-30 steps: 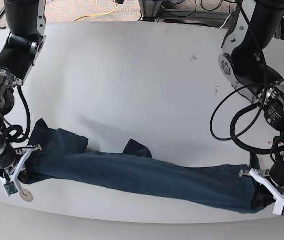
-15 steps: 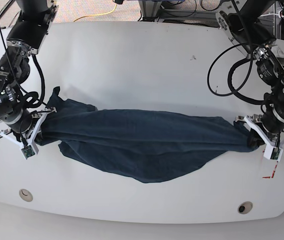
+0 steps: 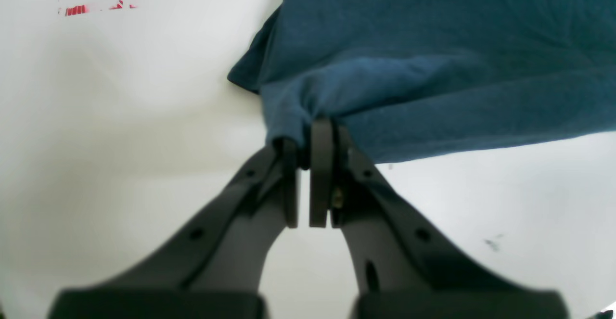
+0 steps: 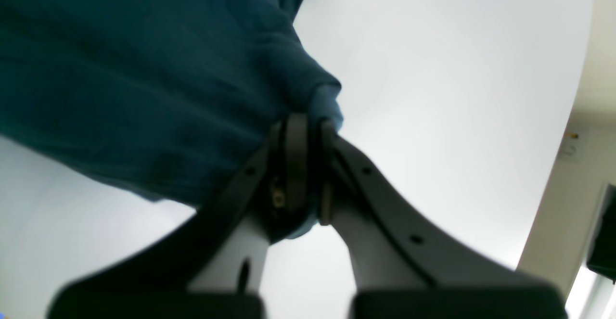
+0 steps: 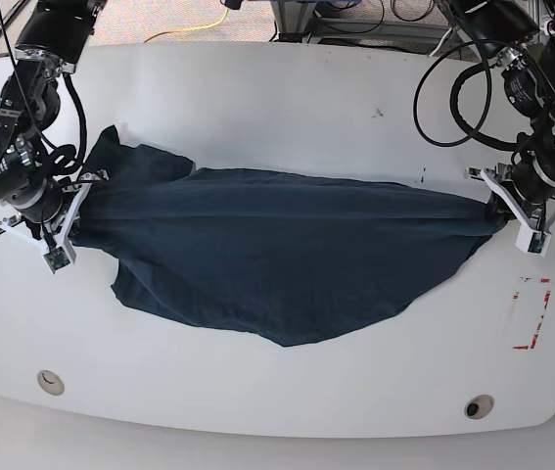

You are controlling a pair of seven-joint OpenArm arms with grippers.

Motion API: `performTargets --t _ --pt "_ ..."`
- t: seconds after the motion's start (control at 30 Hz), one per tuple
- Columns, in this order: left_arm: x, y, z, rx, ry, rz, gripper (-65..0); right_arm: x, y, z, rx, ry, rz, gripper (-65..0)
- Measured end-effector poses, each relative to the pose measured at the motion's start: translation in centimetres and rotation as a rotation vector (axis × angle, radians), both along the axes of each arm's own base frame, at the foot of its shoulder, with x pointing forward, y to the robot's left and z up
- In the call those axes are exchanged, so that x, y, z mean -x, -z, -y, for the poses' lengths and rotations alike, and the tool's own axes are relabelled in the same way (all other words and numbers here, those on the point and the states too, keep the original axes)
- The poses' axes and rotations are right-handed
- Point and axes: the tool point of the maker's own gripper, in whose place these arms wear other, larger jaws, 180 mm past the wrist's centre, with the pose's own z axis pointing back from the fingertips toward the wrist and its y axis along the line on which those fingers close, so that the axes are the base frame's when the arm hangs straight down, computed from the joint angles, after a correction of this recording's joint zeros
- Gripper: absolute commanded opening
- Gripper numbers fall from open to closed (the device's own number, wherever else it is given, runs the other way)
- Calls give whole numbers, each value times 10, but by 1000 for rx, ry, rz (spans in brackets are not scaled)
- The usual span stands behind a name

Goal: Layout the t-shirt on the table in an organized manner, then fold the t-shirt properly
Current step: 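Lower the shirt onto the table with both grippers, stretching it between them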

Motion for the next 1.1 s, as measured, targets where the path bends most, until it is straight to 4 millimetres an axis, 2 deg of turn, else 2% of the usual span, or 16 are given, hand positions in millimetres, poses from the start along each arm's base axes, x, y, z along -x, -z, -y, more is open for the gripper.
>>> performTargets --t 0.17,0.27,0.4,0.5,0.57,0.67,0.8,0.93,1.1 --pt "-26 -5 11 23 42 67 -650 -15 18 -3 -29 -3 -46 -650" --pt "-43 -8 23 56 67 92 -650 -30 24 -15 -76 -33 -34 -650" --pt "-64 -20 18 44 34 136 -650 -51 27 -21 -152 -40 2 -650" --pt "-80 -39 13 35 13 217 -649 -60 40 -17 -162 -22 -32 -650" --pt "-89 -49 12 29 8 261 -649 -68 44 -21 -197 -32 -12 -650" --pt "-100 -53 11 36 1 282 -647 -77 49 -26 -235 -39 0 -650" --pt "-111 -37 6 51 -20 248 -646 -84 61 -27 -268 -31 -18 -650" --pt "-113 -19 3 79 -32 225 -646 -91 60 -29 -301 -30 18 -650" --pt "-111 6 5 110 -37 157 -646 -90 62 -27 -299 -26 15 -650"
